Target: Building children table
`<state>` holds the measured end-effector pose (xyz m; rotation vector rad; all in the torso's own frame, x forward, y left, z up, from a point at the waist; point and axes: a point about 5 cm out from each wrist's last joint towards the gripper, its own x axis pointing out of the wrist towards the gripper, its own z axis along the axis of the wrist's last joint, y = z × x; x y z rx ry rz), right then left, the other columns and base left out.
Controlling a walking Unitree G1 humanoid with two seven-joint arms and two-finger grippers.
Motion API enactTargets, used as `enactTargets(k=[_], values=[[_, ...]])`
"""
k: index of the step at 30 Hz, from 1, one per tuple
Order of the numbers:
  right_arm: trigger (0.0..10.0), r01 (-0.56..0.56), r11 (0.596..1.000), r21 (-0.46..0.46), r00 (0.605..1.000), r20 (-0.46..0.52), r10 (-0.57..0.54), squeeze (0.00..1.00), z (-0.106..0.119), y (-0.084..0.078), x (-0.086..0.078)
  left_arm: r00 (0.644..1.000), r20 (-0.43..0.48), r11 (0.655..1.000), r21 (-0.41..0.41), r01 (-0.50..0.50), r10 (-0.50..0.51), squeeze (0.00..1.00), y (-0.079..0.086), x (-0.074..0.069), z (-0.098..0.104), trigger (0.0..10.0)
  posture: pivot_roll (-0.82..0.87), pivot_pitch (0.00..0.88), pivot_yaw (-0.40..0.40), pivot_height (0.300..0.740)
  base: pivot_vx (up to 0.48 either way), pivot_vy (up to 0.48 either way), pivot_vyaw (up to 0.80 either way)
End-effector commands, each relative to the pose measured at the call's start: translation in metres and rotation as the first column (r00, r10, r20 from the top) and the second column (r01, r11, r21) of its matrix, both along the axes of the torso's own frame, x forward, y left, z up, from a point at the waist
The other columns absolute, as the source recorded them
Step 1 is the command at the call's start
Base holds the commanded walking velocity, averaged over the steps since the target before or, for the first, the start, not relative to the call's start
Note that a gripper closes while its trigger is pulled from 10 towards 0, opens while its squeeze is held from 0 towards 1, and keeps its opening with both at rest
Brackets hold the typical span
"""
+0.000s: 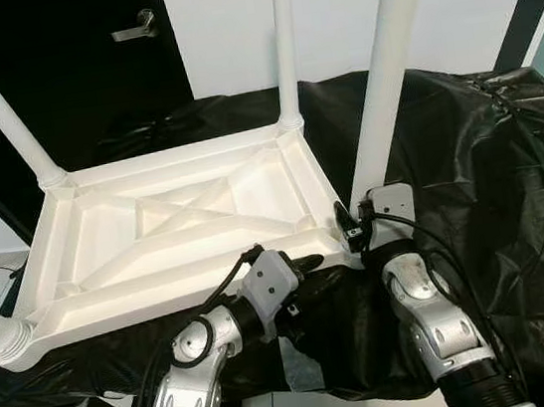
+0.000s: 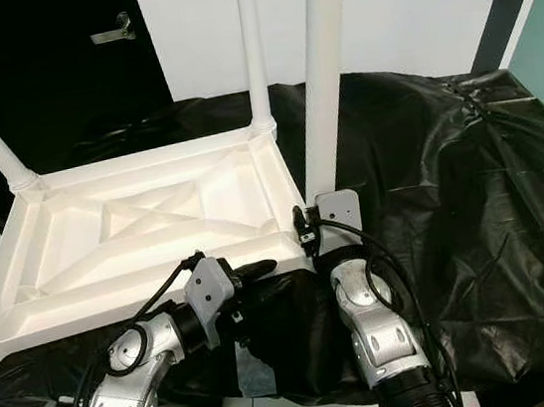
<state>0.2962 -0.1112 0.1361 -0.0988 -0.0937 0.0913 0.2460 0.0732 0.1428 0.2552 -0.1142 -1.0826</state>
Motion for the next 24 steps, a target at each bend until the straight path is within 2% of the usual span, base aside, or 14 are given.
enactTargets(k=[1, 3, 4, 7, 9, 12, 13, 14, 18, 19, 20, 23, 24], values=[[10.0, 0.01, 1.0, 0.002, 1.0, -0.015, -0.01, 0.0, -0.002, -0.002, -0.002, 0.996, 0.013, 0.996, -0.019, -0.088, 0.088, 0.0, 0.001, 0.002, 0.001, 10.0, 0.03, 0.0, 0.012, 0.74, 0.0, 0.0, 0.0], [10.0, 0.022, 1.0, 0.002, 1.0, -0.017, -0.022, 0.02, -0.002, -0.002, -0.003, 0.996, 0.014, 0.996, -0.016, -0.085, 0.085, 0.0, 0.002, 0.003, 0.001, 10.0, 0.03, 0.0, 0.014, 0.74, 0.0, 0.0, 0.0], [10.0, 0.024, 1.0, 0.002, 1.0, -0.014, -0.024, 1.0, -0.002, -0.003, -0.003, 0.996, 0.015, 0.996, -0.015, -0.086, 0.086, 0.0, 0.002, 0.003, 0.002, 10.0, 0.03, 0.0, 0.018, 0.74, 0.0, 0.0, 0.0], [10.0, 0.014, 1.0, 0.007, 1.0, -0.005, -0.014, 1.0, -0.001, -0.005, -0.004, 0.996, 0.016, 0.996, -0.014, -0.086, 0.087, 0.0, 0.003, 0.004, 0.002, 10.0, 0.03, 0.0, 0.017, 0.74, 0.0, 0.0, 0.0], [10.0, -0.056, 0.998, 0.017, 0.998, 0.025, 0.056, 1.0, 0.002, -0.012, -0.008, 0.996, 0.019, 0.996, -0.01, -0.086, 0.086, 0.0, 0.003, 0.005, 0.002, 10.0, 0.02, 0.0, 0.017, 0.74, 0.0, 0.0, 0.0], [10.0, -0.082, 0.997, 0.012, 0.996, 0.032, 0.081, 1.0, 0.003, -0.015, -0.009, 0.996, 0.019, 0.996, -0.011, -0.085, 0.086, 0.0, 0.003, 0.005, 0.002, 10.0, 0.02, 0.0, 0.017, 0.74, 0.0, 0.0, 0.0], [10.0, -0.123, 0.992, 0.013, 0.992, 0.037, 0.123, 1.0, 0.004, -0.018, -0.01, 0.996, 0.019, 0.996, -0.012, -0.085, 0.086, 0.0, 0.002, 0.006, 0.002, 10.0, 0.02, 0.0, 0.018, 0.74, 0.0, 0.0, 0.0], [10.0, -0.178, 0.984, -0.002, 0.983, 0.041, 0.178, 0.0, 0.005, -0.023, -0.01, 0.996, 0.019, 0.996, -0.013, -0.084, 0.085, 0.0, 0.002, 0.006, 0.002, 10.0, 0.02, 0.0, 0.018, 0.74, 0.0, 0.0, 0.0], [10.0, -0.264, 0.964, -0.019, 0.964, 0.026, 0.264, 0.0, 0.005, -0.031, -0.009, 0.996, 0.019, 0.997, -0.014, -0.082, 0.083, 0.0, 0.001, 0.006, 0.002, 10.0, 0.02, 0.0, 0.018, 0.74, 0.0, 0.0, 0.0], [10.0, -0.339, 0.94, -0.038, 0.941, 0.016, 0.339, 0.0, 0.006, -0.036, -0.007, 0.996, 0.019, 0.997, -0.013, -0.082, 0.082, 0.0, 0.001, 0.007, 0.002, 10.0, 0.02, 0.0, 0.017, 0.74, 0.0, 0.0, 0.0], [10.0, -0.339, 0.94, -0.038, 0.941, 0.016, 0.339, 0.0, 0.006, -0.036, -0.007, 0.996, 0.019, 0.997, -0.013, -0.082, 0.082, 0.0, 0.001, 0.007, 0.002, 10.0, 0.02, 0.0, 0.017, 0.74, 0.0, 0.0, 0.0], [10.0, -0.45, 0.888, -0.099, 0.892, -0.014, 0.451, 0.0, 0.009, -0.043, 0.001, 0.996, 0.02, 0.996, -0.012, -0.088, 0.088, 0.0, 0.003, 0.007, 0.003, 10.0, 0.03, 0.0, 0.016, 0.74, 0.0, 0.0, 0.0], [10.0, -0.45, 0.888, -0.099, 0.892, -0.014, 0.451, 0.0, 0.009, -0.043, 0.001, 0.996, 0.02, 0.996, -0.012, -0.088, 0.088, 0.0, 0.003, 0.007, 0.003, 10.0, 0.03, 0.0, 0.016, 0.74, 0.0, 0.0, 0.0]])
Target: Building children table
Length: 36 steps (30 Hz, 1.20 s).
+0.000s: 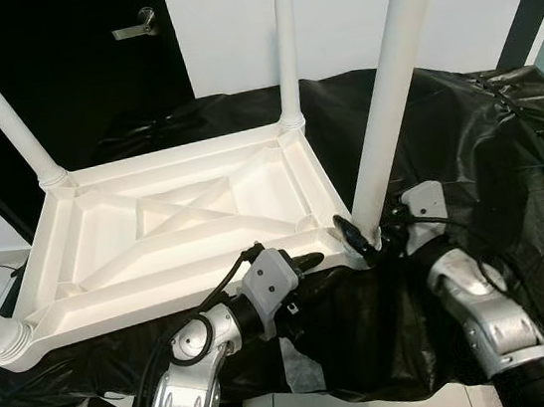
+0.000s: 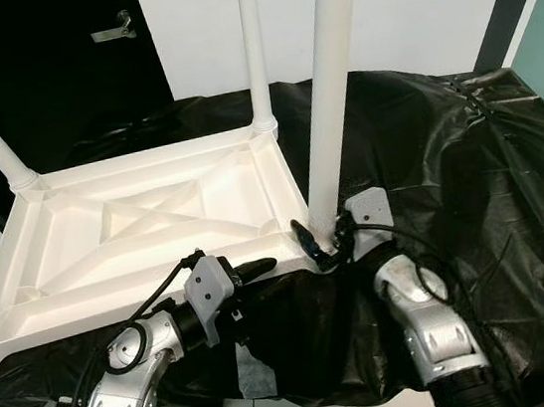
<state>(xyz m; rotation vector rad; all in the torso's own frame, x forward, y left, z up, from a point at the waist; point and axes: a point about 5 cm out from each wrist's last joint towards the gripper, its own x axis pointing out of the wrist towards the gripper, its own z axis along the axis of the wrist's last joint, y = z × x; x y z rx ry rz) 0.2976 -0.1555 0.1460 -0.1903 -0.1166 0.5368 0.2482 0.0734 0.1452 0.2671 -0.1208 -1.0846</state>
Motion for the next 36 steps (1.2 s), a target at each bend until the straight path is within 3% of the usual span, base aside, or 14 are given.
enactTargets(k=[1, 5, 6, 7, 8, 15, 24, 25, 26, 30, 32, 36], values=[[10.0, -0.062, 0.998, -0.009, 0.998, -0.014, 0.062, 0.0, -0.002, 0.0, 0.004, 0.996, 0.01, 0.995, -0.019, -0.093, 0.093, 0.0, 0.003, 0.005, 0.0, 10.0, 0.03, 0.0, 0.016, 0.74, 0.0, 0.0, 0.0], [10.0, -0.097, 0.994, -0.04, 0.995, -0.03, 0.096, 0.0, -0.003, 0.0, 0.008, 0.995, 0.011, 0.995, -0.02, -0.096, 0.096, 0.0, 0.003, 0.005, 0.001, 10.0, 0.03, 0.0, 0.016, 0.74, 0.0, 0.0, 0.0], [7.3, -0.127, 0.989, -0.07, 0.992, -0.036, 0.124, 0.0, -0.005, 0.001, 0.012, 0.995, 0.012, 0.995, -0.021, -0.098, 0.098, 0.0, 0.003, 0.005, 0.001, 10.0, 0.04, 0.0, 0.015, 0.74, 0.0, 0.0, 0.0], [7.3, -0.127, 0.989, -0.07, 0.992, -0.036, 0.124, 0.0, -0.005, 0.001, 0.012, 0.995, 0.012, 0.995, -0.021, -0.098, 0.098, 0.0, 0.003, 0.005, 0.001, 10.0, 0.04, 0.0, 0.015, 0.74, 0.0, 0.0, 0.0], [0.0, -0.15, 0.985, -0.089, 0.988, -0.045, 0.146, 0.0, -0.006, 0.002, 0.015, 0.995, 0.012, 0.995, -0.021, -0.101, 0.101, 0.0, 0.004, 0.005, 0.001, 10.0, 0.04, 0.0, 0.013, 0.74, 0.0, 0.0, 0.0], [0.0, -0.195, 0.978, -0.078, 0.98, -0.064, 0.19, 0.0, -0.008, 0.007, 0.017, 0.993, 0.013, 0.993, -0.021, -0.116, 0.117, 0.0, 0.005, 0.004, 0.001, 10.0, 0.05, 0.0, 0.005, 0.74, 0.0, 0.0, 0.0], [0.0, -0.089, 0.995, -0.038, 0.995, -0.055, 0.087, 0.0, -0.012, 0.013, 0.015, 0.992, 0.013, 0.992, -0.018, -0.123, 0.124, 0.0, 0.006, 0.003, 0.001, 10.0, 0.05, 0.0, 0.002, 0.74, 0.0, 0.0, 0.0], [3.3, -0.068, 0.997, -0.027, 0.996, -0.055, 0.067, 0.0, -0.013, 0.015, 0.013, 0.992, 0.012, 0.992, -0.018, -0.125, 0.125, 0.0, 0.006, 0.003, 0.002, 10.0, 0.05, 0.0, 0.003, 0.74, 0.0, 0.0, 0.0], [10.0, -0.026, 0.999, -0.035, 0.998, -0.051, 0.025, 0.0, -0.015, 0.017, 0.013, 0.992, 0.012, 0.992, -0.017, -0.125, 0.126, 0.0, 0.006, 0.003, 0.001, 10.0, 0.05, 0.0, 0.003, 0.74, 0.0, 0.0, 0.0], [10.0, 0.118, 0.991, -0.056, 0.993, -0.013, -0.119, 0.0, -0.018, 0.021, 0.011, 0.993, 0.006, 0.993, -0.014, -0.121, 0.121, 0.0, 0.006, 0.002, 0.0, 10.0, 0.05, 0.0, 0.006, 0.74, 0.0, 0.0, 0.0], [10.0, 0.118, 0.991, -0.056, 0.993, -0.013, -0.119, 0.0, -0.018, 0.021, 0.011, 0.993, 0.006, 0.993, -0.014, -0.121, 0.121, 0.0, 0.006, 0.002, 0.0, 10.0, 0.05, 0.0, 0.006, 0.74, 0.0, 0.0, 0.0], [10.0, 0.317, 0.948, 0.02, 0.948, -0.036, -0.316, 0.0, -0.021, 0.029, 0.006, 0.993, 0.002, 0.993, -0.008, -0.12, 0.12, 0.0, 0.007, 0.0, -0.001, 10.0, 0.05, 0.0, 0.008, 0.74, 0.0, 0.0, 0.0]])
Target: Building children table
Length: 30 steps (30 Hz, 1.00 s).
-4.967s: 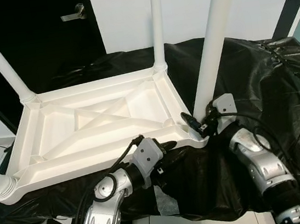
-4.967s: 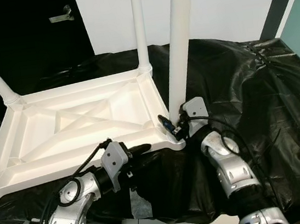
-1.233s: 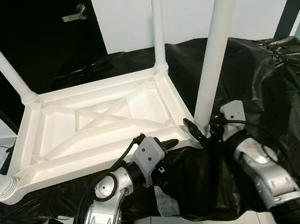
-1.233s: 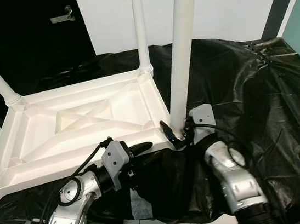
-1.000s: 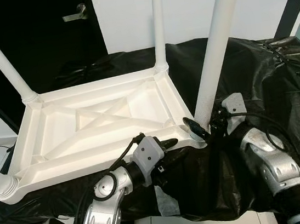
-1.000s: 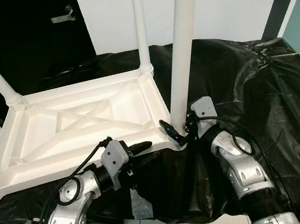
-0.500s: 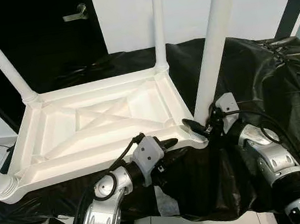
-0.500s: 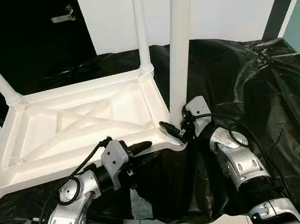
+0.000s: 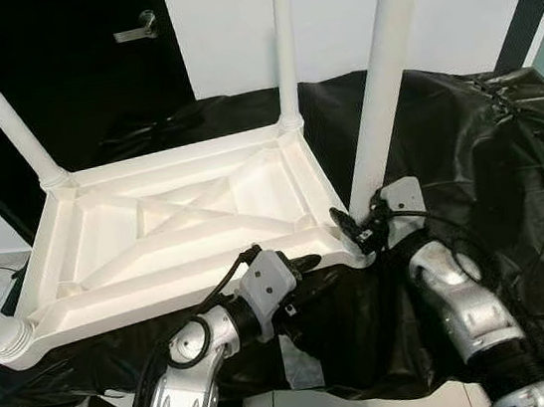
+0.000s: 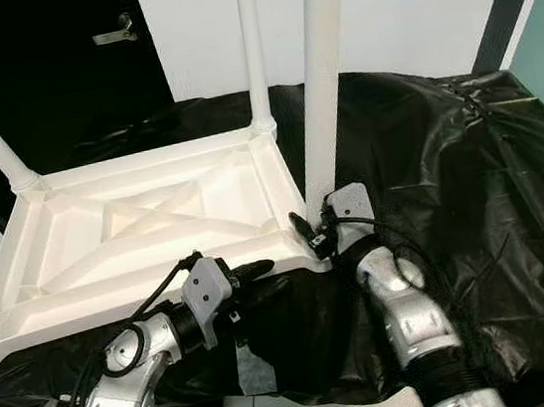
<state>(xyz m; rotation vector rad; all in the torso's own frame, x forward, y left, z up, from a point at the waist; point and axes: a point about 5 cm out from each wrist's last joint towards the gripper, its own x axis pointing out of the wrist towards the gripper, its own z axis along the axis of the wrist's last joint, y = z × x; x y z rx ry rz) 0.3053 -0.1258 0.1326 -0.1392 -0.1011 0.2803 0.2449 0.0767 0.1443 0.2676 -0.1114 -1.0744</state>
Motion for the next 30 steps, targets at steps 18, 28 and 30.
enactTargets(k=[18, 28, 30], values=[[10.0, 0.154, 0.981, 0.116, 0.988, 0.0, -0.155, 1.0, 0.0, 0.013, -0.011, 0.994, 0.013, 0.994, -0.01, -0.105, 0.105, 0.0, 0.002, 0.005, 0.0, 10.0, 0.06, 0.0, -0.003, 0.74, 0.0, 0.0, 0.0], [10.0, 0.016, 0.994, 0.112, 0.999, 0.05, -0.022, 1.0, 0.005, -0.005, -0.02, 0.996, 0.015, 0.996, -0.006, -0.091, 0.091, 0.0, 0.0, 0.005, 0.0, 10.0, 0.06, 0.0, -0.002, 0.74, 0.0, 0.0, 0.0], [10.0, -0.05, 0.995, 0.087, 0.997, 0.061, 0.045, 0.26, 0.007, -0.008, -0.019, 0.996, 0.016, 0.996, -0.005, -0.09, 0.09, 0.0, 0.001, 0.006, 0.0, 10.0, 0.05, 0.0, 0.003, 0.74, 0.0, 0.0, 0.0]])
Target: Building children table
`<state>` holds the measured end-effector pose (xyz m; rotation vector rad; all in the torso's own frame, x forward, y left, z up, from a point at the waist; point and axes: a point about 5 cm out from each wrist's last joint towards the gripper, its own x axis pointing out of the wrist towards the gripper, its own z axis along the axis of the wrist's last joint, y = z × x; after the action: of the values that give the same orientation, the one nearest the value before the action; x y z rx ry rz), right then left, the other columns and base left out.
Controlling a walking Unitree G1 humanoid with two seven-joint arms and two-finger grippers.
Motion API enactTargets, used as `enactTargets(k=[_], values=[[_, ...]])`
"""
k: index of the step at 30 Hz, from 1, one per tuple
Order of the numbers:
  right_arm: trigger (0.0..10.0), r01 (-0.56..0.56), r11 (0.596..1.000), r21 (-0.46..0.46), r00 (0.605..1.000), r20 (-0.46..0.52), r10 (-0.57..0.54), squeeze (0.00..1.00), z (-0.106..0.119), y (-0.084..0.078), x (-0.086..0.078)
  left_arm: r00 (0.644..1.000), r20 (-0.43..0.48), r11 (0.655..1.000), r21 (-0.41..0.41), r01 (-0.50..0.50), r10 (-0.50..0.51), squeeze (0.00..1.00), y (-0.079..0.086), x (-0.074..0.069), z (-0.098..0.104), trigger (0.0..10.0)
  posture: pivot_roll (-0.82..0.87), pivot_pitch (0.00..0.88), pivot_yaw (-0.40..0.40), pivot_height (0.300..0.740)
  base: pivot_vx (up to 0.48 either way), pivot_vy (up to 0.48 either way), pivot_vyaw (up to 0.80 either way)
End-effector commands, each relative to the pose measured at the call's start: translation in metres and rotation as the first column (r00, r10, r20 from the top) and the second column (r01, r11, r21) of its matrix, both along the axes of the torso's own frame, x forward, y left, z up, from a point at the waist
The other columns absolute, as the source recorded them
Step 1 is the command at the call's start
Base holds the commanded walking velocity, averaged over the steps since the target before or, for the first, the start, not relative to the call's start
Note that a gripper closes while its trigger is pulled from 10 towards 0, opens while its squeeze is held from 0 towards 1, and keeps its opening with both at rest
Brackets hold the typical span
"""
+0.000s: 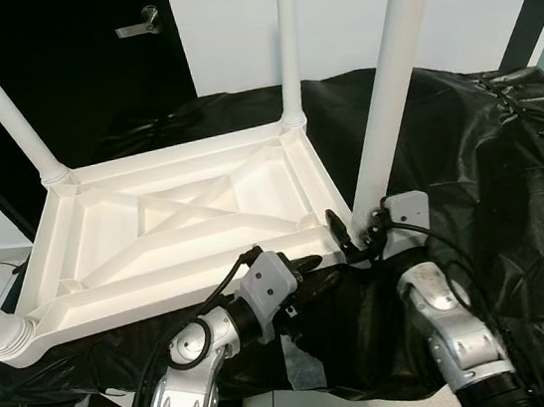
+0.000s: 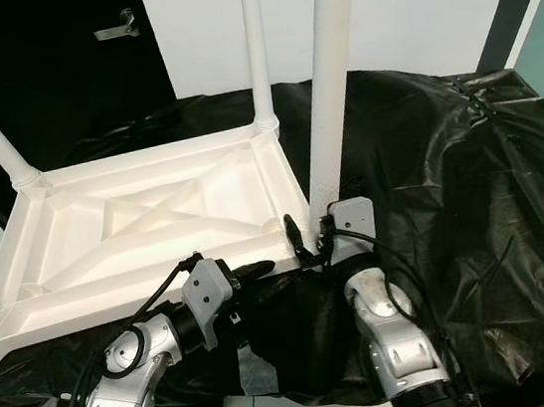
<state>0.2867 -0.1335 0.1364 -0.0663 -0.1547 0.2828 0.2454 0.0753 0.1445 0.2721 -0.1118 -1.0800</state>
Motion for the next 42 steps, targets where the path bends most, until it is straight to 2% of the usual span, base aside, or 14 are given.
enactTargets(k=[1, 2, 4, 9, 10, 12, 21, 26, 27, 32, 34, 36, 41, 42], values=[[10.0, -0.038, 0.999, 0.009, 0.999, 0.019, 0.037, 0.26, 0.004, 0.0, 0.0, 0.995, 0.014, 0.995, -0.009, -0.096, 0.096, 0.0, 0.002, 0.006, 0.0, 10.0, 0.05, 0.0, 0.003, 0.74, 0.0, 0.0, 0.0], [10.0, -0.126, 0.992, -0.027, 0.992, 0.023, 0.126, 0.0, 0.006, -0.003, 0.002, 0.996, 0.016, 0.996, -0.006, -0.092, 0.092, 0.0, 0.002, 0.007, -0.001, 10.0, 0.05, 0.0, 0.006, 0.74, 0.0, 0.0, 0.0], [10.0, -0.256, 0.963, -0.085, 0.966, 0.008, 0.257, 0.0, 0.009, -0.006, 0.008, 0.996, 0.024, 0.996, 0.0, -0.084, 0.084, 0.0, 0.001, 0.008, -0.001, 10.0, 0.05, 0.0, 0.0, 0.74, 0.0, 0.0, 0.0], [10.0, -0.334, 0.932, -0.14, 0.942, -0.019, 0.335, 0.0, 0.008, -0.006, 0.013, 0.996, 0.028, 0.996, -0.002, -0.085, 0.085, 0.0, 0.001, 0.009, 0.0, 10.0, 0.06, 0.0, -0.009, 0.74, 0.0, 0.0, 0.0], [4.0, -0.365, 0.916, -0.167, 0.93, -0.035, 0.365, 0.0, 0.006, -0.004, 0.016, 0.996, 0.03, 0.996, -0.003, -0.089, 0.089, 0.0, 0.0, 0.01, 0.0, 10.0, 0.06, 0.0, -0.017, 0.74, 0.0, 0.0, 0.0], [0.0, -0.414, 0.89, -0.19, 0.91, -0.06, 0.411, 0.0, 0.004, -0.001, 0.02, 0.995, 0.033, 0.995, -0.005, -0.095, 0.096, 0.0, 0.0, 0.01, 0.0, 10.0, 0.07, 0.0, -0.021, 0.74, 0.0, 0.0, 0.0], [0.0, -0.474, 0.86, -0.188, 0.88, -0.098, 0.464, 0.0, -0.004, -0.005, 0.019, 0.994, 0.037, 0.995, -0.005, -0.104, 0.104, 0.0, 0.002, 0.01, 0.0, 10.0, 0.07, 0.0, -0.021, 0.74, 0.0, 0.0, 0.0], [0.0, -0.435, 0.884, -0.168, 0.9, -0.098, 0.425, 0.0, -0.007, -0.009, 0.019, 0.994, 0.041, 0.995, -0.004, -0.1, 0.1, 0.0, 0.001, 0.011, 0.0, 10.0, 0.06, 0.0, -0.015, 0.74, 0.0, 0.0, 0.0], [10.0, -0.41, 0.9, -0.15, 0.912, -0.092, 0.4, 0.0, -0.007, -0.008, 0.018, 0.995, 0.041, 0.995, -0.005, -0.096, 0.096, 0.0, 0.0, 0.012, 0.001, 10.0, 0.06, 0.0, -0.014, 0.74, 0.0, 0.0, 0.0], [10.0, -0.297, 0.944, -0.142, 0.954, -0.087, 0.287, 0.0, -0.009, -0.004, 0.017, 0.995, 0.043, 0.996, -0.006, -0.088, 0.089, 0.0, -0.001, 0.012, 0.001, 10.0, 0.06, 0.0, -0.01, 0.74, 0.0, 0.0, 0.0], [10.0, -0.199, 0.973, -0.12, 0.979, -0.07, 0.191, 0.0, -0.01, 0.003, 0.014, 0.996, 0.041, 0.996, -0.006, -0.085, 0.085, 0.0, -0.001, 0.011, 0.001, 10.0, 0.05, 0.0, -0.009, 0.74, 0.0, 0.0, 0.0], [10.0, -0.199, 0.973, -0.12, 0.979, -0.07, 0.191, 0.0, -0.01, 0.003, 0.014, 0.996, 0.041, 0.996, -0.006, -0.085, 0.085, 0.0, -0.001, 0.011, 0.001, 10.0, 0.05, 0.0, -0.009, 0.74, 0.0, 0.0, 0.0], [10.0, 0.001, 0.999, -0.049, 0.999, -0.044, -0.003, 0.0, -0.008, 0.014, 0.01, 0.996, 0.036, 0.996, -0.009, -0.083, 0.084, 0.0, -0.002, 0.01, 0.0, 10.0, 0.05, 0.0, -0.013, 0.74, 0.0, 0.0, 0.0], [10.0, 0.001, 0.999, -0.049, 0.999, -0.044, -0.003, 0.0, -0.008, 0.014, 0.01, 0.996, 0.036, 0.996, -0.009, -0.083, 0.084, 0.0, -0.002, 0.01, 0.0, 10.0, 0.05, 0.0, -0.013, 0.74, 0.0, 0.0, 0.0]])
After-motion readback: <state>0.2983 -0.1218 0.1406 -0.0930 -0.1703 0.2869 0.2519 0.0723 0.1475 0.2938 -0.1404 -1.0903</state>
